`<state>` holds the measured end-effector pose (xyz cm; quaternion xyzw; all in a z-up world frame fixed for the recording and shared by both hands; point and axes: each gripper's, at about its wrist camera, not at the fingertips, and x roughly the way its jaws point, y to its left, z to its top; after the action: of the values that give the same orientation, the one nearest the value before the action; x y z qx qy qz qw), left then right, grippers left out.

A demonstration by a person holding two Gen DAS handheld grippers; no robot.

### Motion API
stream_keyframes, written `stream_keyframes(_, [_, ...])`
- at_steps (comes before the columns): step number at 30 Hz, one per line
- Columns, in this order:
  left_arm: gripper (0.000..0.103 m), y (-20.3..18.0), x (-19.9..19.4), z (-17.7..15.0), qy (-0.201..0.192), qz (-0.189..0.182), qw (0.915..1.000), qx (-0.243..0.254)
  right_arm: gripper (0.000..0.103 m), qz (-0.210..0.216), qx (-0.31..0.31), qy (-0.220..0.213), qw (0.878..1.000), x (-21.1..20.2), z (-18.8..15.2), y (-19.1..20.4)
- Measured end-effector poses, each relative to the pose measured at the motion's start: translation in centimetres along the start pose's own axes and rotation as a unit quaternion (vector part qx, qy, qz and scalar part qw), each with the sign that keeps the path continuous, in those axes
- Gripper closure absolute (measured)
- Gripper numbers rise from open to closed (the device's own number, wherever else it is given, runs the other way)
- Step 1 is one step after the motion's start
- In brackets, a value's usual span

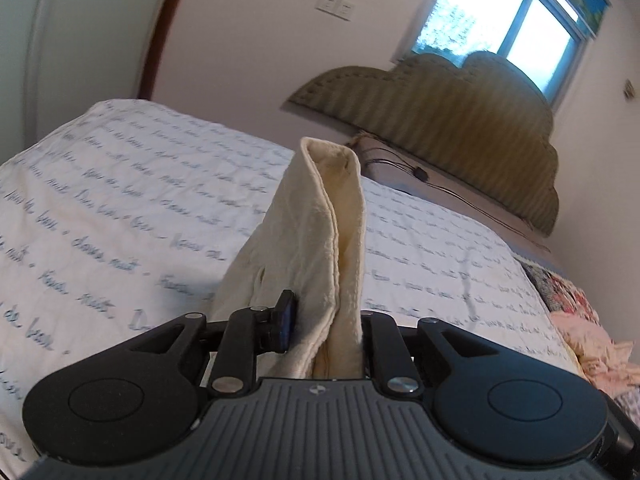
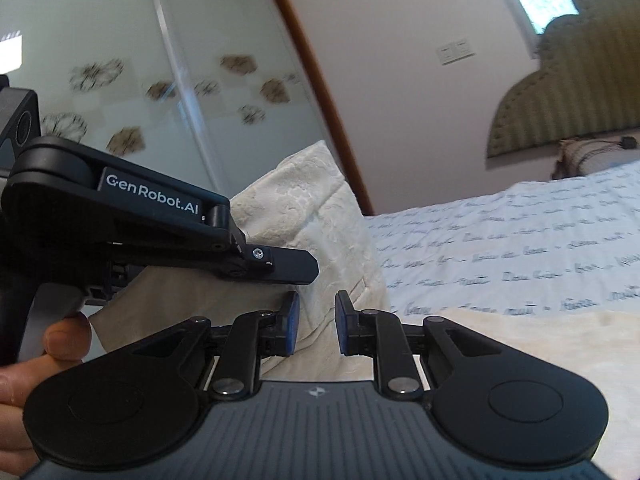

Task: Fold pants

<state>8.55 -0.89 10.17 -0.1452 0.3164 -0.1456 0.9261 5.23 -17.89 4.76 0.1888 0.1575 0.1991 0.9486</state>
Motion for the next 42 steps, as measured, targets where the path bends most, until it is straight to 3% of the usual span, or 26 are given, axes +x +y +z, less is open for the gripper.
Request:
stream_keyframes(8, [0.081,-7.0,4.3,-1.6,0.048,-0.055,0.9971,0.020,0.084,-0.066,0.064,-0.043,0.995,-5.6,0.0,-6.6])
stream_keyframes(19, [0.079,-14.2,11.3,-5.4,0.108,-0.083,0.9896,0.047,0.084,-0.175,0.116,-0.039,0.977,-8.7,-0.7,-12.8])
stream_keyframes(23, [0.070,-15.0,14.0,-6.8,0.135,-0.075,0.9868,0.050,0.084,-0.191,0.142,-0.038,0.970,-9.1,-1.5,-14.8])
stream_keyframes(27, [0.060,-14.9,15.6,-7.6,0.152,-0.100,0.9820,0.050,0.082,-0.213,0.154,-0.039,0.964,-10.0,-2.3,-16.0])
stream_keyframes(31, [0.050,-14.7,15.1,-7.3,0.161,-0.161,0.9729,0.043,0.077,-0.263,0.136,-0.047,0.954,-12.3,-3.3,-16.4])
stream_keyframes(33, [0.040,-14.4,14.2,-6.9,0.140,-0.171,0.9742,0.043,0.077,-0.292,0.139,-0.052,0.945,-13.4,-3.7,-16.9])
stream_keyframes(37, [0.034,-12.9,12.3,-5.9,0.094,-0.142,0.9838,0.058,0.074,-0.318,0.144,-0.070,0.935,-15.1,-3.4,-17.3])
stream_keyframes(39, [0.034,-11.4,11.8,-5.6,0.087,-0.117,0.9873,0.063,0.074,-0.309,0.118,-0.067,0.941,-15.1,-2.7,-16.5])
stream_keyframes(42, [0.034,-8.5,11.4,-5.3,0.083,-0.069,0.9922,0.063,0.074,-0.263,0.065,-0.046,0.961,-13.8,-1.6,-14.3])
